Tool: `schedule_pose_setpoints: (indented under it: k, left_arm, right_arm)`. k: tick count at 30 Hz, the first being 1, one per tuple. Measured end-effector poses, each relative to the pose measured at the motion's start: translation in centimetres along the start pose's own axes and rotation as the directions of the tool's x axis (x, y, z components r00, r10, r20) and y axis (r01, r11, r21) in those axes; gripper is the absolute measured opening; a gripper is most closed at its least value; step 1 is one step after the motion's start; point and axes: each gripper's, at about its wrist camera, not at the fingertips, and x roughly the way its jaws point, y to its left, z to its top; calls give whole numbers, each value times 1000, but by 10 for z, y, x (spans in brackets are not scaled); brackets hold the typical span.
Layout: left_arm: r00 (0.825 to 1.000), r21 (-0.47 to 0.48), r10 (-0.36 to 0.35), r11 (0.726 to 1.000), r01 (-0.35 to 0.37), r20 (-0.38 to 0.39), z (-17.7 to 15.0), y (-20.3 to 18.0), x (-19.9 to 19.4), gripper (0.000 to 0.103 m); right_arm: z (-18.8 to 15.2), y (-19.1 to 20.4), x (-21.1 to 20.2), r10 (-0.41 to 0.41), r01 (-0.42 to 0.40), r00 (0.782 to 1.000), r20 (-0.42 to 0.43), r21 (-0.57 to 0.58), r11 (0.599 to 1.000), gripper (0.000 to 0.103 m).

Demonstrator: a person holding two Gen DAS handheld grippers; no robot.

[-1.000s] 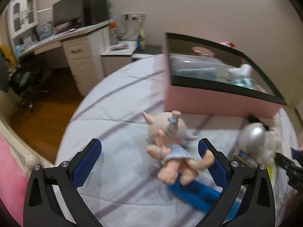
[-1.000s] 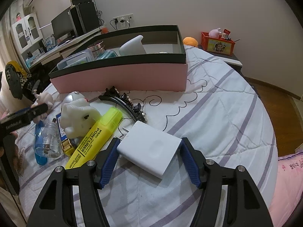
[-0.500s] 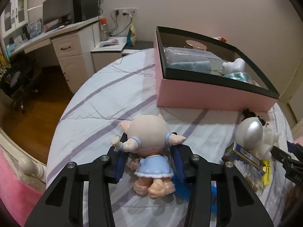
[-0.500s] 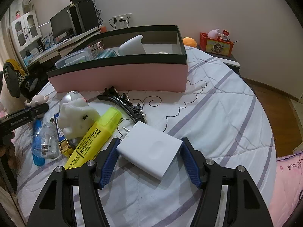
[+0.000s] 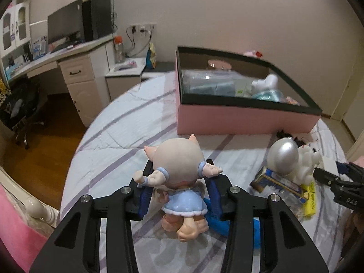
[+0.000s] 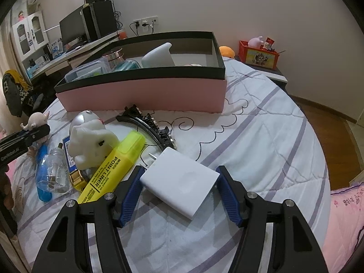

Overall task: Organize rigid objects
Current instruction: 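Carry the doll and power bank into the pink box and release both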

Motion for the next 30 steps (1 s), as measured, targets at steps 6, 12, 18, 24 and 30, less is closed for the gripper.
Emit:
schedule_pose_setpoints:
  k: [6,12,18,24,30]
  left_arm:
    - [998,26,-39,999,38,49,-4,-13,-23,43]
    - [990,39,-64,997,60,128,-6,-31,-56,43]
    - [965,59,-97,995,85,243,-7,-50,-102,43]
    - [923,81,-89,995,63,375,-6,-65,-154,43]
    - [876,110,-63,994,11,478,-2,-78,-202,43]
  right_arm:
    - [-5,3,-17,4,-4,998,65,-10,1000,65]
    - [-12,9,-51,12,-12,984,175,0,1000,65]
    - [-12,26,-105,35,-27,948,317,-27,999,65]
    - [-9,47,-168,66,-32,883,466,-81,996,65]
    - [-8,62,-207,79,-17,828,555,-115,993,65]
